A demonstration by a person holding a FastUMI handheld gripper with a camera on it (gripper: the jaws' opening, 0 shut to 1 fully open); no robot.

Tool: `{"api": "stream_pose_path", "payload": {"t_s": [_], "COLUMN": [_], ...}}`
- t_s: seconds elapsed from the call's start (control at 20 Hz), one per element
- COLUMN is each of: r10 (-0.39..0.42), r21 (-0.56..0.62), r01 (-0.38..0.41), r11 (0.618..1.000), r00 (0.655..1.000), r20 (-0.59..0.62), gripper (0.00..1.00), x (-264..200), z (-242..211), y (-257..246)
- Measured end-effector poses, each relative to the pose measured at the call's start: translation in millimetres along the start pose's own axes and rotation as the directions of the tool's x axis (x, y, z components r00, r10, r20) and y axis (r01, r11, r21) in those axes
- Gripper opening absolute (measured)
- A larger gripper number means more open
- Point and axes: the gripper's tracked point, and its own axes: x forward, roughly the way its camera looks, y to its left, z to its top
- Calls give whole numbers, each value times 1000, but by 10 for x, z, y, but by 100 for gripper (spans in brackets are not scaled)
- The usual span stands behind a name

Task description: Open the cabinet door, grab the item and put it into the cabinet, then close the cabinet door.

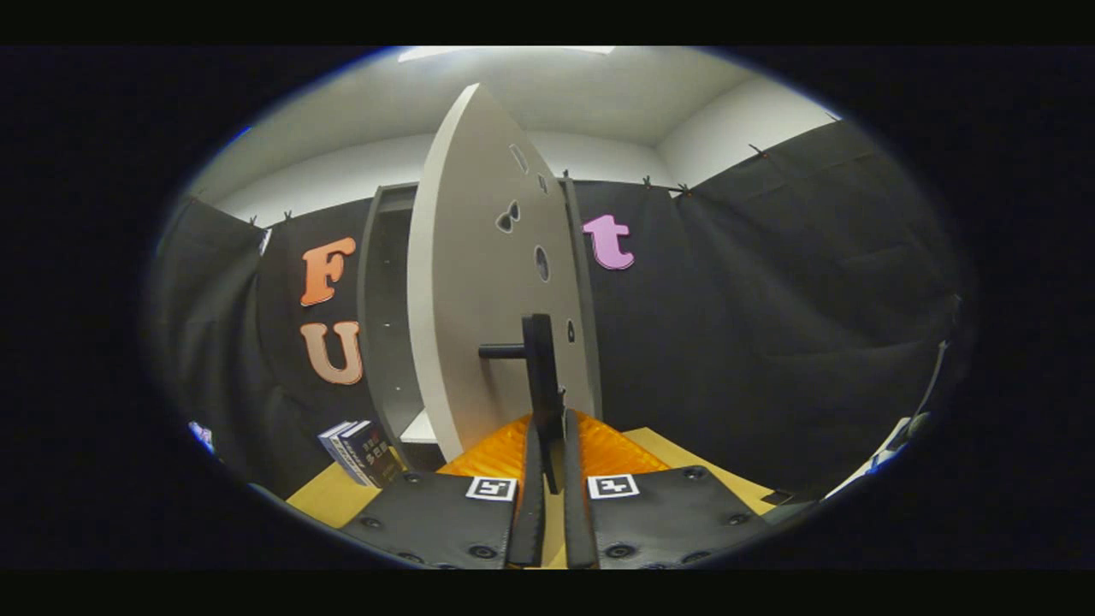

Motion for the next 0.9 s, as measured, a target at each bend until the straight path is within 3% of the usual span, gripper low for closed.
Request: {"api": "stream_pose_path", "payload": {"t_s": [0.4, 0.9], "r10": [-72, 78], "r21": [-10, -38], "r01": [72, -77], "r11": [997, 996], "r00": [997, 997], "r20": [20, 10], "gripper": [10, 8], "x": [-45, -45], "z": [47, 37], "y": [-499, -1023]}}
